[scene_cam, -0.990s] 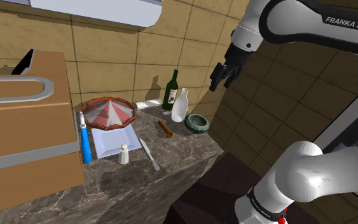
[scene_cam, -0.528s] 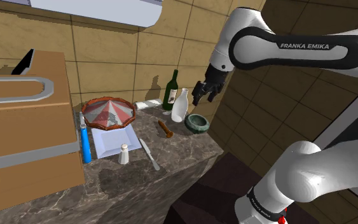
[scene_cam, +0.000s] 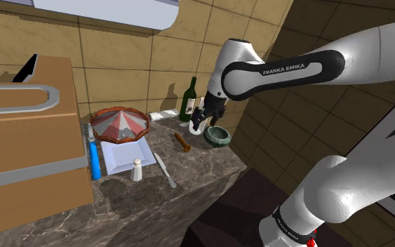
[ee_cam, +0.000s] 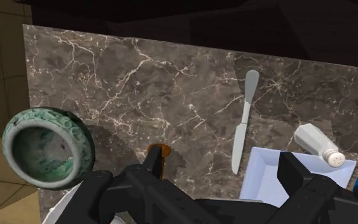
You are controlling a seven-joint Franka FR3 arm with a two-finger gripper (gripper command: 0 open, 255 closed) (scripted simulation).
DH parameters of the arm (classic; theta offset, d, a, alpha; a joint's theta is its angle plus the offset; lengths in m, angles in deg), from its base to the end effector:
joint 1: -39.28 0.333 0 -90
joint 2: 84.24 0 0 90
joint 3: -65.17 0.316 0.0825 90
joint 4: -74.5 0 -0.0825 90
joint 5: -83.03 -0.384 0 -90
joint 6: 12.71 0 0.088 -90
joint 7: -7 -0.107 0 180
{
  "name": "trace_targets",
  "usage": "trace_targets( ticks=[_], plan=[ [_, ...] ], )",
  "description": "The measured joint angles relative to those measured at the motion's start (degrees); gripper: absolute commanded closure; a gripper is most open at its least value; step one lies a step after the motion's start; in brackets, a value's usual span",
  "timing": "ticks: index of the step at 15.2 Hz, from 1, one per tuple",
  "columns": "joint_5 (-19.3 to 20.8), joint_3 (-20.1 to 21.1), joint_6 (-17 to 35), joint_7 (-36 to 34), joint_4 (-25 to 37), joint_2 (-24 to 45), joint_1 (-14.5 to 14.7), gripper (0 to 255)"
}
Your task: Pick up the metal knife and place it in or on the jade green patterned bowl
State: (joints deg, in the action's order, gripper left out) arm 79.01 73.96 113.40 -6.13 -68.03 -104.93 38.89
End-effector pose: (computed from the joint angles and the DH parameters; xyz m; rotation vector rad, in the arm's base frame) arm 0.4264 0.0661 0.4233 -3.1160 0.2024 -0.1088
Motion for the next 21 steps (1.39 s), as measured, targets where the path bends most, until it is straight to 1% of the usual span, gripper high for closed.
trace_targets(
  ticks=[1,4,7,12,14,19,21],
  plan=[
    [0.0,0.0,1.7,0.0,-0.5,1.4,-0.1,0],
    [0.2,1.1,6.9,-1.8,0.9,8.5,0.0,0],
    [0.6,1.9,11.7,-3.4,1.3,14.1,0.1,0],
    [2.7,2.5,18.4,-6.5,6.0,26.4,0.5,0],
    [3.4,2.4,21.1,-7.6,6.9,30.5,0.8,0],
    [5.6,1.5,25.8,-10.4,13.7,42.7,2.5,0],
    [6.1,1.1,26.7,-11.2,16.4,46.6,3.2,0]
  ],
)
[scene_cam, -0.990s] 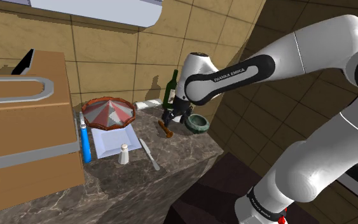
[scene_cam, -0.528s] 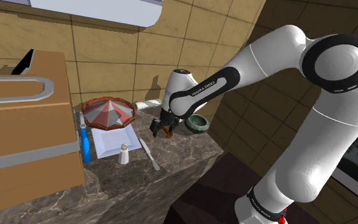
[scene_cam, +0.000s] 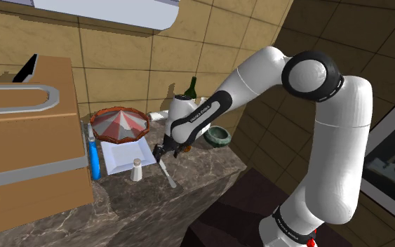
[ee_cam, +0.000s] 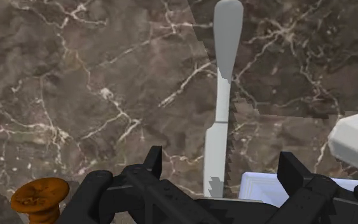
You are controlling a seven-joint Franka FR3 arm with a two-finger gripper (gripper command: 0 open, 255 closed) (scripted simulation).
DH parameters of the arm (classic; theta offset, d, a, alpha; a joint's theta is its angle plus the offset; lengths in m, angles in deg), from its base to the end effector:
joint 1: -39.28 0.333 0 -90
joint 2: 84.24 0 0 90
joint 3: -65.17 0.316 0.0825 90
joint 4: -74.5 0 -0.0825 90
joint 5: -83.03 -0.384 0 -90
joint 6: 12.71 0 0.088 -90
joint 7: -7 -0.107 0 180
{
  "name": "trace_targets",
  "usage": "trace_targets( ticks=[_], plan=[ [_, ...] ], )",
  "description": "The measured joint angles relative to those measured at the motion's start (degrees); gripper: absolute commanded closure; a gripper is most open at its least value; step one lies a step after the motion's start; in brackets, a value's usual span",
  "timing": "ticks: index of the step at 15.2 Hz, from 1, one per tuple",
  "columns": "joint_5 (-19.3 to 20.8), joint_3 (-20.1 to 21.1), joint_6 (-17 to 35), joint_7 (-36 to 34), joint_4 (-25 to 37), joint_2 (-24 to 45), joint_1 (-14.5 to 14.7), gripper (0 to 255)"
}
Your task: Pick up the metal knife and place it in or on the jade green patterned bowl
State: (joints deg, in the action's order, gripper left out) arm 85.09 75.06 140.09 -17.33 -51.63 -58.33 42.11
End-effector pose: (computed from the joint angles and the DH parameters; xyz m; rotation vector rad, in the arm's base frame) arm 0.5413 0.1255 0.1786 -3.0661 0.2900 -0.0019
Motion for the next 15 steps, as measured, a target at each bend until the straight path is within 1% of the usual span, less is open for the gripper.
trace_targets(
  ticks=[8,14,15],
  plan=[
    [1.1,-1.1,4.2,-1.0,2.1,6.5,1.2,0],
    [1.1,-1.2,4.6,-1.0,2.3,7.0,1.3,0],
    [1.1,-1.2,4.6,-1.0,2.3,7.0,1.3,255]
  ],
)
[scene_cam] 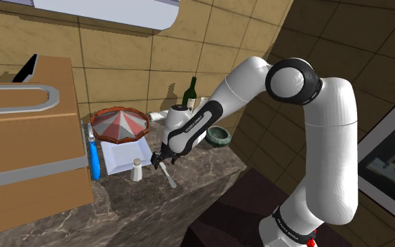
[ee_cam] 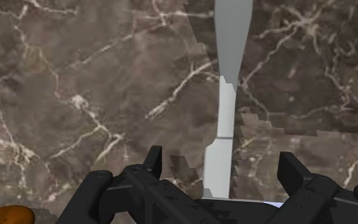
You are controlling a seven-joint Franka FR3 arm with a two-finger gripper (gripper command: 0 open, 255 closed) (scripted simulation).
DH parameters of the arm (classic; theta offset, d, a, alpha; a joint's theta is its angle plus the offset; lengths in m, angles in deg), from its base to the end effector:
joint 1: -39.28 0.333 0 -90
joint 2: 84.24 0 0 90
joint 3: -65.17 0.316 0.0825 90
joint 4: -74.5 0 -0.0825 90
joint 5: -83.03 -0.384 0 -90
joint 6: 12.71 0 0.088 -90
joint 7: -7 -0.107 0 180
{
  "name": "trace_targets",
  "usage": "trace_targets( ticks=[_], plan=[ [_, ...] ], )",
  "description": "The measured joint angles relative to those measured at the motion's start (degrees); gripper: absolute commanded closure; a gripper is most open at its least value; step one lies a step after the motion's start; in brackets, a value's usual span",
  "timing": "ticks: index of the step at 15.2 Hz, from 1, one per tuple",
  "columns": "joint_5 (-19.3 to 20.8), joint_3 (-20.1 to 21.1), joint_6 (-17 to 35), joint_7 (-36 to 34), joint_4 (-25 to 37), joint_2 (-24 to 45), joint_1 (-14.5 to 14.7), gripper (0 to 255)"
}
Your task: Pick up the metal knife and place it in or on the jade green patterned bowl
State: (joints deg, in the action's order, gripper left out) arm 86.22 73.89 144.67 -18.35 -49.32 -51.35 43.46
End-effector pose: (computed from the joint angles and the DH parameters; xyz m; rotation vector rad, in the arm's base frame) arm 0.5437 0.1301 0.1313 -3.0641 0.2934 0.0016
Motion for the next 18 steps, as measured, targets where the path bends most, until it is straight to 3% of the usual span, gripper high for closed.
trace_targets(
  ticks=[10,18],
  plan=[
    [0.0,0.0,0.0,0.0,0.0,0.0,0.0,255],
    [-0.9,1.0,-3.7,0.3,-1.3,-5.1,-0.7,255]
  ],
)
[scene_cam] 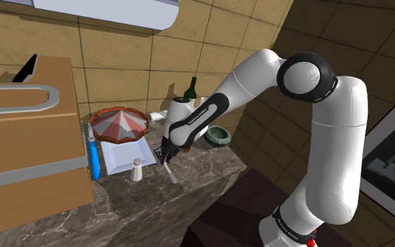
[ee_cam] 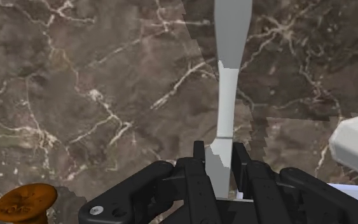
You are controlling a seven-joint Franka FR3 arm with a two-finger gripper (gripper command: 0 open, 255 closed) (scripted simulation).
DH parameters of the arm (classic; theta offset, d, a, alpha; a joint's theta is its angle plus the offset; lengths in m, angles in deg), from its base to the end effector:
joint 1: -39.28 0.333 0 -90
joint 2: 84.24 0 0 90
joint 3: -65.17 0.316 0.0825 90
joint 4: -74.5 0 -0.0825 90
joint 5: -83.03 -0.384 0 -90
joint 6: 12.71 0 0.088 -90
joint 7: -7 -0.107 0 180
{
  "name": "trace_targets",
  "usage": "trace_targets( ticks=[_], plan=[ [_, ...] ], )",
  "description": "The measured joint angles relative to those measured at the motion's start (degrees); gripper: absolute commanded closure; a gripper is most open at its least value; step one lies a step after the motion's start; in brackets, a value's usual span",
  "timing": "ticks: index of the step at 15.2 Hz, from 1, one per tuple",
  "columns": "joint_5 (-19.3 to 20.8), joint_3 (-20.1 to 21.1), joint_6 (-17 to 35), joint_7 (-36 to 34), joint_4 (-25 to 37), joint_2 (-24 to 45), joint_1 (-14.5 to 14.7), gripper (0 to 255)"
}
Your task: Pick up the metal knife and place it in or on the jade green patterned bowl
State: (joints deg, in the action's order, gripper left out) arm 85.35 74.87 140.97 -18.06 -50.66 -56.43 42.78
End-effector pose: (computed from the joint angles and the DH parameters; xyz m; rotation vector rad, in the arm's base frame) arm 0.5433 0.1311 0.1675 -3.0641 0.2933 0.0009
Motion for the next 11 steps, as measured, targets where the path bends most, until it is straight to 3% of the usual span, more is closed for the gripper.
trace_targets(
  ticks=[11],
  plan=[
    [-1.7,1.3,-6.8,1.0,-0.7,-7.5,-1.2,255]
  ],
)
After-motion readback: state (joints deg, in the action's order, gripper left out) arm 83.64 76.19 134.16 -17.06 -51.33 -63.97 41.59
